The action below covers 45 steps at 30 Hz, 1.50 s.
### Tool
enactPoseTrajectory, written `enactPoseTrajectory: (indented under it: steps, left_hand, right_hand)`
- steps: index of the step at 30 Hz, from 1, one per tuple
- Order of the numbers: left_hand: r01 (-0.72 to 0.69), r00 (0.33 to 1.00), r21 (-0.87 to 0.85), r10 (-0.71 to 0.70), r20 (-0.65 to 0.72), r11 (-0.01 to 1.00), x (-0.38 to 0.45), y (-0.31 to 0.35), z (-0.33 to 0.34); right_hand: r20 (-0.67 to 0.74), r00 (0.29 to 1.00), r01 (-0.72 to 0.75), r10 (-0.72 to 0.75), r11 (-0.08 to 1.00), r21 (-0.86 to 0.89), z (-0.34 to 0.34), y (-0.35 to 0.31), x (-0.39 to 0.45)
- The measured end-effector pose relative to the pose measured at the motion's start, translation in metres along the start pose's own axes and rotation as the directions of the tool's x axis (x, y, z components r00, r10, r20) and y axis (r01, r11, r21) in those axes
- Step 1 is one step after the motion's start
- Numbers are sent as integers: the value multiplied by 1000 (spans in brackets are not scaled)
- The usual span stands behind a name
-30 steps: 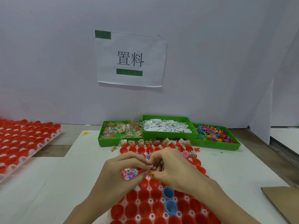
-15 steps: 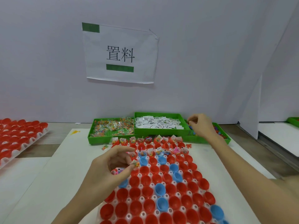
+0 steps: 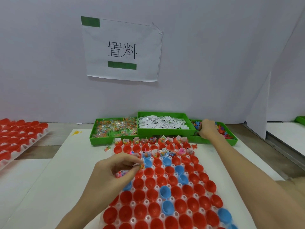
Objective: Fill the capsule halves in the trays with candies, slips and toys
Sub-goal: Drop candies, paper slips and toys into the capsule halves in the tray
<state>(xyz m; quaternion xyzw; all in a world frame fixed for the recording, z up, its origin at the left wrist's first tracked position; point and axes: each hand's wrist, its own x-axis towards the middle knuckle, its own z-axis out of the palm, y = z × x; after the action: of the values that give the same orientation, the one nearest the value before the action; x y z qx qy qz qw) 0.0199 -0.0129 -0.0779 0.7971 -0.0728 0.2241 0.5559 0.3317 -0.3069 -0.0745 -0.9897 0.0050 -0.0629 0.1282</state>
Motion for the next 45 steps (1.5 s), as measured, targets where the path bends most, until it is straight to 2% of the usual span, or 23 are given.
enactPoseTrajectory:
  steps: [4, 8, 11, 13, 15, 18, 21, 25, 29, 32, 36, 41, 45]
  left_hand:
    - [6, 1000, 9, -6, 1, 1000, 0, 2, 0]
    - [28, 1000, -36, -28, -1, 999, 0, 4, -3]
    - [44, 999, -68, -44, 7, 997, 1, 5, -3]
    - [65, 998, -85, -65, 1, 994, 1, 4, -2]
    - [72, 997, -73, -73, -10, 995, 1, 2, -2]
    - [30, 1000, -7, -30, -4, 1000, 2, 1, -3]
    - [-25, 1000, 32, 25, 5, 999, 1, 1, -4]
    - [-68, 997, 72, 69, -23, 995, 1, 1, -5]
    - [-50, 998, 53, 51, -26, 997, 2, 2, -5]
    - [-75, 995, 59, 79, -66, 995, 2, 4, -5]
    - [-136, 972, 170, 164, -166, 976, 1, 7, -5]
    - [-220, 938, 265, 278, -209, 939, 1, 7, -5]
    - [-143, 977, 165, 166, -136, 976, 2, 3, -7]
  right_hand:
    - [-23, 1000, -6, 9, 991, 133, 1, 0, -2]
    - [-212, 977, 91, -8, 920, 382, -11, -11, -22]
    - [-299, 953, 207, -43, 815, 542, -32, -29, -58]
    - [-283, 954, 270, -101, 699, 662, -47, -45, -94]
    - [-224, 948, 316, -224, 594, 740, -59, -62, -136]
    - [-87, 868, 377, -488, 535, 756, -63, -84, -191]
    - [17, 785, 393, -619, 519, 759, -53, -104, -225]
    - [-44, 812, 413, -582, 519, 748, -39, -114, -237]
    - [-120, 858, 401, -500, 503, 766, -36, -111, -232]
    - [-72, 828, 381, -556, 465, 799, -38, -114, -234]
    - [-51, 800, 376, -598, 433, 819, -38, -119, -236]
    - [-40, 784, 408, -620, 465, 786, -38, -123, -236]
    - [-31, 810, 403, -586, 517, 755, -34, -124, -230]
